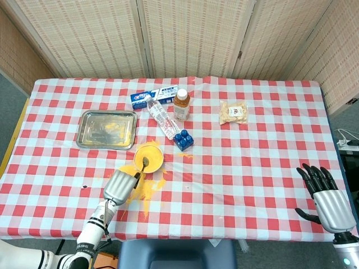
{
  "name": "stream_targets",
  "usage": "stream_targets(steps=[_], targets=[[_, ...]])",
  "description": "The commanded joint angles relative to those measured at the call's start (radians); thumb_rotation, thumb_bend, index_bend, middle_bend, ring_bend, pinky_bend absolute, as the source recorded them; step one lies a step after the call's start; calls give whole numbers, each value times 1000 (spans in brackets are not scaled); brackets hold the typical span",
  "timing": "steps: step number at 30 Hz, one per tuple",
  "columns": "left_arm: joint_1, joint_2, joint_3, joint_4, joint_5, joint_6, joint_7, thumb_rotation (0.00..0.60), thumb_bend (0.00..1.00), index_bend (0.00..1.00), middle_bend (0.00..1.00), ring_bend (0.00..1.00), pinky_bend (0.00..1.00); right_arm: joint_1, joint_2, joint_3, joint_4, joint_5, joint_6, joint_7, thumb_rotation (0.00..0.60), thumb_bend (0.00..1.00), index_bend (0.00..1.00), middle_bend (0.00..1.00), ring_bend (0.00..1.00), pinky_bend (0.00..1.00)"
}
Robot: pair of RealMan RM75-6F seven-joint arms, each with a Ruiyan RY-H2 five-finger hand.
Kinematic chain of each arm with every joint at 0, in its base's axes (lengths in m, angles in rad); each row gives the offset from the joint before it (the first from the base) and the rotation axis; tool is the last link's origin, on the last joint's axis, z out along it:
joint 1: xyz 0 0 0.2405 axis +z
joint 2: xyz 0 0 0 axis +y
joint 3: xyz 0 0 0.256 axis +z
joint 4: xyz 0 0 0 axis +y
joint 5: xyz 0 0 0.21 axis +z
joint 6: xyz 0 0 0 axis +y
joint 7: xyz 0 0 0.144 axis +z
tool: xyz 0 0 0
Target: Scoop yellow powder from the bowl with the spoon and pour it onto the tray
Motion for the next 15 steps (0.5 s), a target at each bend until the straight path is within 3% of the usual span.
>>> stream_targets(steps=[1, 12, 15], targets=[[-2, -4, 3, -3, 7, 4, 1, 600, 662, 295, 1000, 1000, 1000, -1, 1, 0, 1, -2, 3, 3, 600, 0, 0, 0, 0, 0], [4, -30, 12, 8, 70, 39, -20, 600, 647, 292, 1000, 1000, 1000, -4, 5, -1, 1, -8, 8, 13, 600, 0, 0, 0, 0, 0], [20, -26, 23, 16, 136, 66, -54, 600, 592, 285, 1000, 1000, 1000, -4, 4, -2, 1, -10, 7, 12, 600, 0, 0, 0, 0, 0]])
